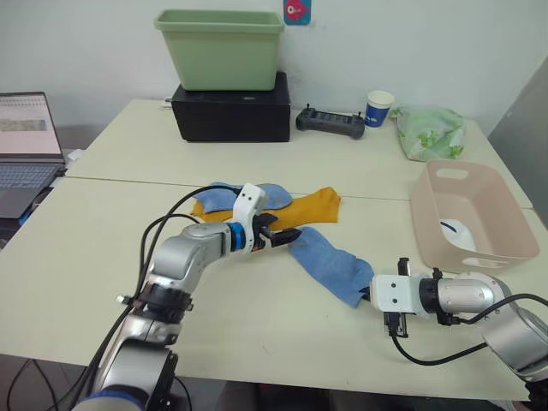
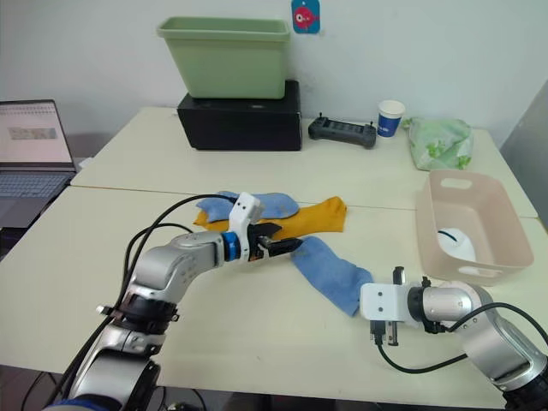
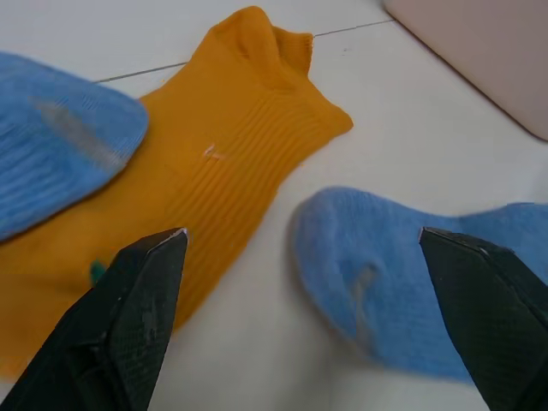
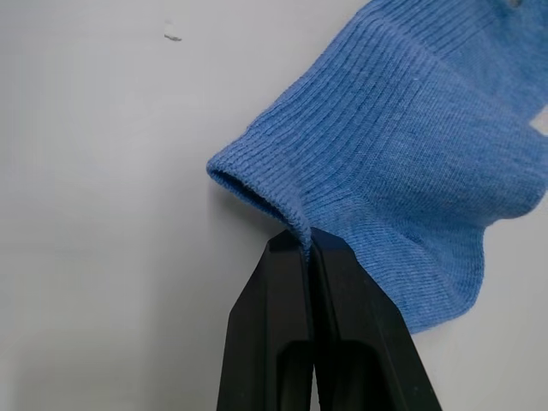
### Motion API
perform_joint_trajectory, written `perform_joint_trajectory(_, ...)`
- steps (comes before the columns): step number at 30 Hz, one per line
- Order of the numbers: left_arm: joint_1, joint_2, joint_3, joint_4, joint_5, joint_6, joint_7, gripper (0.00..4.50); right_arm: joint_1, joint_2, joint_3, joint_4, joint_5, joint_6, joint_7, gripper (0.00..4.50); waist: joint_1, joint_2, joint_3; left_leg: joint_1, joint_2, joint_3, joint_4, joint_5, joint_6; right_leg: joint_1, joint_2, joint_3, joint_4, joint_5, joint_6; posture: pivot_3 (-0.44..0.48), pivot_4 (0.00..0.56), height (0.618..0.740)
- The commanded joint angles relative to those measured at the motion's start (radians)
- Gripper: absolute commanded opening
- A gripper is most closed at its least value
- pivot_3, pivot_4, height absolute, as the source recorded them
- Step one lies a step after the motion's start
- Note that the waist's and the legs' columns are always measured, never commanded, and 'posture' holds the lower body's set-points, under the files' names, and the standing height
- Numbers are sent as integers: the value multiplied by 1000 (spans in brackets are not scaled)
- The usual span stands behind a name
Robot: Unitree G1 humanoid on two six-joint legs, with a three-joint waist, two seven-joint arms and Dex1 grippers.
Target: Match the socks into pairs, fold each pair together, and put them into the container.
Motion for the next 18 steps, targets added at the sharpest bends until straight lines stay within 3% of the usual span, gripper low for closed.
perform_joint_trajectory(1,-32,-30,-26,75,41,-30,-33,3304,-4,-2,-27,-25,-9,-6,-5,0,1,0,0,0,0,0,0,0,0,0,0,-1,0,0,0,0,150,696)
perform_joint_trajectory(11,-43,-54,-67,57,78,-15,-123,146,6,4,-38,-30,-11,0,-14,0,4,0,0,0,0,0,1,1,-1,1,-1,-2,2,0,0,0,150,696)
perform_joint_trajectory(16,-7,-21,-30,-37,59,17,-121,51,2,22,-51,-11,-18,-34,-41,0,3,0,0,0,1,-1,1,1,-1,1,0,-2,2,0,0,0,150,696)
perform_joint_trajectory(18,43,7,40,-138,14,79,-91,51,-42,41,-55,52,-32,-178,-74,0,0,0,0,0,1,-1,1,1,-1,1,0,-2,2,0,0,0,150,696)
